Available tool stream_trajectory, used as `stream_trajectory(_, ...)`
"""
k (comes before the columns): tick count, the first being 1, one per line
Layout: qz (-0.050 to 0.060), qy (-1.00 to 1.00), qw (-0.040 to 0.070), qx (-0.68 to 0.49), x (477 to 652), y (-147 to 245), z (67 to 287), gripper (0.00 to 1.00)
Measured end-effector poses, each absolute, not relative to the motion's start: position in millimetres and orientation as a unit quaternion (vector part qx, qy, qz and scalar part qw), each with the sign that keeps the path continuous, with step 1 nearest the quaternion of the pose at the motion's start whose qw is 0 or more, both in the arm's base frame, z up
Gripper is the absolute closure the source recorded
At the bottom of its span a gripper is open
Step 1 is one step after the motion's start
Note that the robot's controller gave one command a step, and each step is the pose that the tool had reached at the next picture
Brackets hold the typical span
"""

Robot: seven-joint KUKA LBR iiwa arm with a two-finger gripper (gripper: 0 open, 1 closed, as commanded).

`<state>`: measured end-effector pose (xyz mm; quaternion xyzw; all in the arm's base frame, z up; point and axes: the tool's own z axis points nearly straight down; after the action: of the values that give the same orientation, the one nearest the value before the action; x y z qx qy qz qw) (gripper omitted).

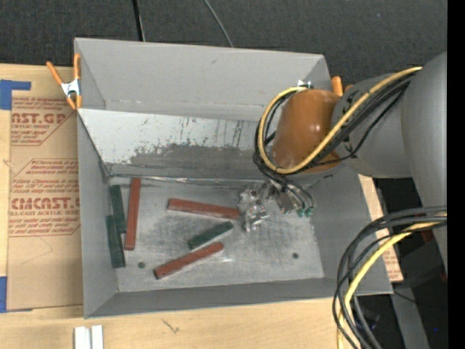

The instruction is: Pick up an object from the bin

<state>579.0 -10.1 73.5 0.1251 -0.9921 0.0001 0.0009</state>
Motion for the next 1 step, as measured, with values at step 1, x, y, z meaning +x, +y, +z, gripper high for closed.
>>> stream_trajectory(1,0.0,-0.992,-0.005,0.125,580.7,-9.2,72.6,0.0)
